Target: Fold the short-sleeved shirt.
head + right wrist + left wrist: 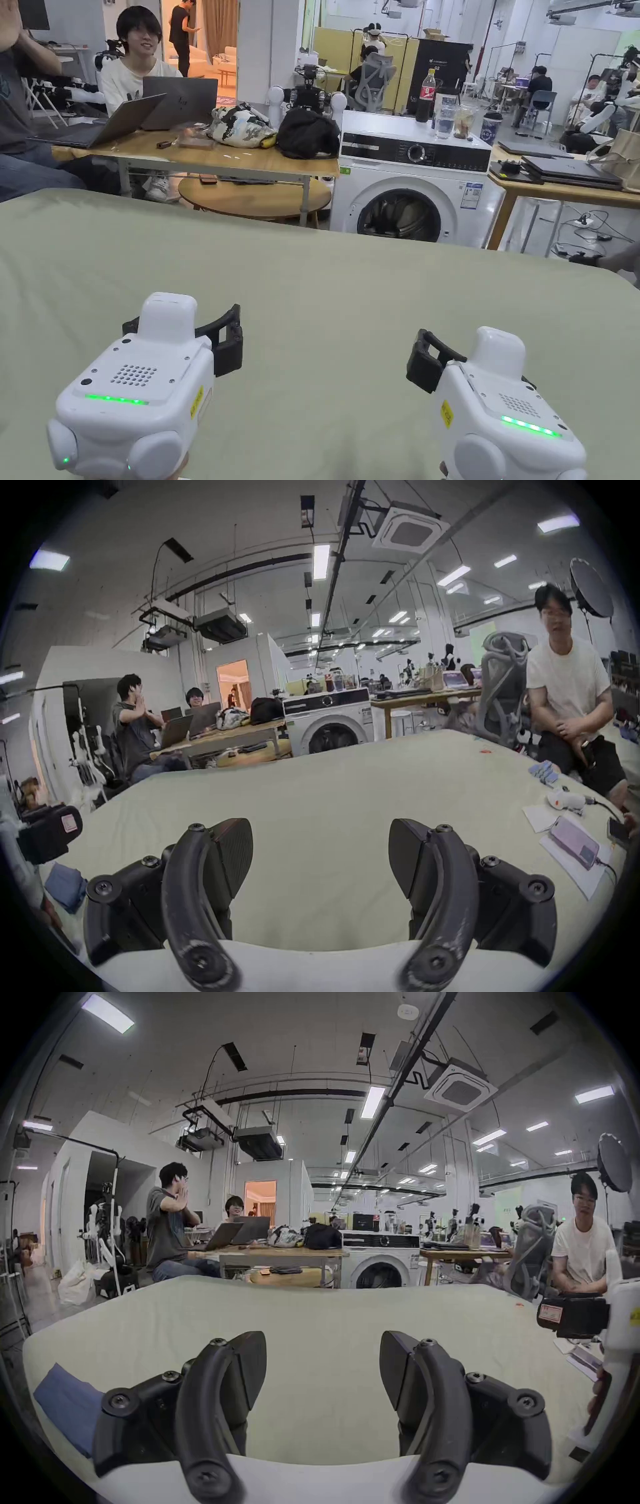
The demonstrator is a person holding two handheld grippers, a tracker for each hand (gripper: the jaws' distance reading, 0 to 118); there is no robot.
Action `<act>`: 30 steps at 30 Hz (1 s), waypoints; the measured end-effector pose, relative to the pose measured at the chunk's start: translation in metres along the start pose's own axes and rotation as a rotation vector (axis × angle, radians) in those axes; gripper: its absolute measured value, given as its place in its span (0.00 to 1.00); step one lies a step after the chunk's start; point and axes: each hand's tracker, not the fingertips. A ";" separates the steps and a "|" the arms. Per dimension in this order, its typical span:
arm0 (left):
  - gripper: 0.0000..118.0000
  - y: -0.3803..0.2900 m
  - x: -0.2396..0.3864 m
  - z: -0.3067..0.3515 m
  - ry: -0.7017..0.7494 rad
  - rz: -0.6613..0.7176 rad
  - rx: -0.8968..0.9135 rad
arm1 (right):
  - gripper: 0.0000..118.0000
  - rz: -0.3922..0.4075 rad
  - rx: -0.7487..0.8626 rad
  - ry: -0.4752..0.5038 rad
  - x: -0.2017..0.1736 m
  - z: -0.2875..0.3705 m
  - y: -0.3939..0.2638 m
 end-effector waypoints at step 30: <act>0.77 0.000 0.002 0.001 0.014 0.020 0.026 | 0.76 0.032 -0.010 -0.108 -0.010 -0.004 0.009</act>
